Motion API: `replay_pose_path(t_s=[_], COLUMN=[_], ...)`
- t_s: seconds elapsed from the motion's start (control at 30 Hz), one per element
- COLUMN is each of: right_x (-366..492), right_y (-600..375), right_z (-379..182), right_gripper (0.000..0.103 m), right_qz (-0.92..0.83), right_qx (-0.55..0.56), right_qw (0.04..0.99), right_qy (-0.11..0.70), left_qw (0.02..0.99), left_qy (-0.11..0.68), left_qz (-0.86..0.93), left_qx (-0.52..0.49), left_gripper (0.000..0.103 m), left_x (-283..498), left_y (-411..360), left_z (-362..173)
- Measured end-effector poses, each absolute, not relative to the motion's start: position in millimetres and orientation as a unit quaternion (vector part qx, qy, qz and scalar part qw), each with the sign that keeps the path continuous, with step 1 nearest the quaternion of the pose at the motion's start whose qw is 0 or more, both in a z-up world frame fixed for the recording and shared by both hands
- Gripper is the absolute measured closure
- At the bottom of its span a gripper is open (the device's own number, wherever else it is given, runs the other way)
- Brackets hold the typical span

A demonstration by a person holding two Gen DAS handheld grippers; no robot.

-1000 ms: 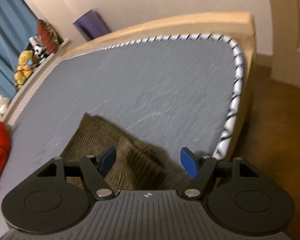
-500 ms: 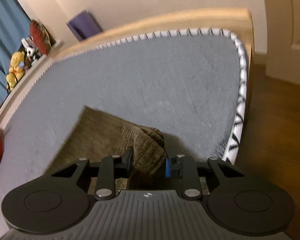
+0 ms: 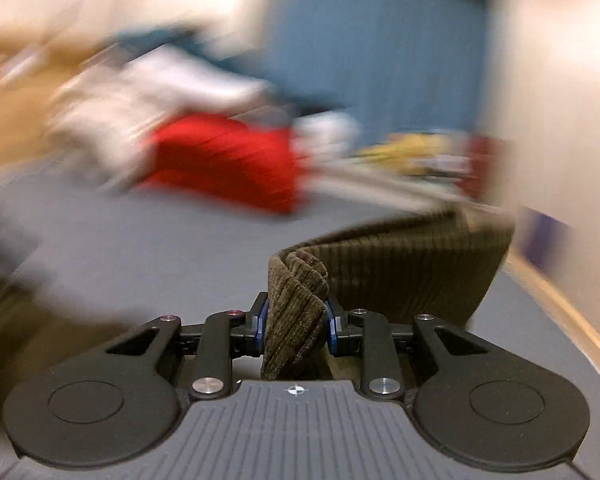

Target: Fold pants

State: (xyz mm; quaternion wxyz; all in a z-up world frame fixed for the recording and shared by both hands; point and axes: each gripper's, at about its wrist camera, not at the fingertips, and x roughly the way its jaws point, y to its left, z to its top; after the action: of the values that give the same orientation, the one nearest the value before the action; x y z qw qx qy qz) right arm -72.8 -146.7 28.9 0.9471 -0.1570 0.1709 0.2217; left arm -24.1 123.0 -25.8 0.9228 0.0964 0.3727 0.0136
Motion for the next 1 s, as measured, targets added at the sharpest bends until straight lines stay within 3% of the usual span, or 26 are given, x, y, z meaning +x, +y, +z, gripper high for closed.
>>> replay_pose_path(t_s=[0.1,0.23,0.43,0.73,0.8,0.87,1.0], right_x=[-92.2,-94.8,-67.2,-79.0,-83.9,-87.7,-102.5], right_y=[-82.9,-67.1,-119.1,-102.8,-95.6,-92.7,-102.1], right_z=[-24.3,-47.9,-15.1,-51.8,-56.5,-58.2,-41.2], right_gripper=[0.069,0.059,0.047,0.046,0.048,0.087,0.092], right_qz=[0.360,0.432,0.440,0.471,0.475,0.488,0.526], right_qx=[-0.235,-0.214,-0.130,-0.198,-0.219,-0.235,-0.267], right_qw=[0.866,0.810,0.824,0.784,0.777,0.764,0.745], right_qy=[0.256,0.334,0.332,0.352,0.350,0.350,0.310], left_qw=[0.917,0.909,0.893,0.852,0.846,0.842,0.838], left_qy=[0.390,0.416,0.440,0.489,0.497,0.502,0.507], left_qz=[0.004,-0.026,-0.082,-0.113,-0.114,-0.113,-0.122], left_qx=[0.077,0.032,-0.036,-0.148,-0.157,-0.161,-0.163], left_gripper=[0.040,0.040,0.040,0.040,0.040,0.040,0.040], left_x=[-17.2,-9.5,4.9,47.2,53.9,59.6,68.3], left_y=[123.8,121.8,113.9,106.1,105.1,103.3,94.0], left_z=[-30.9,-38.1,-50.9,-90.6,-98.7,-106.6,-119.6])
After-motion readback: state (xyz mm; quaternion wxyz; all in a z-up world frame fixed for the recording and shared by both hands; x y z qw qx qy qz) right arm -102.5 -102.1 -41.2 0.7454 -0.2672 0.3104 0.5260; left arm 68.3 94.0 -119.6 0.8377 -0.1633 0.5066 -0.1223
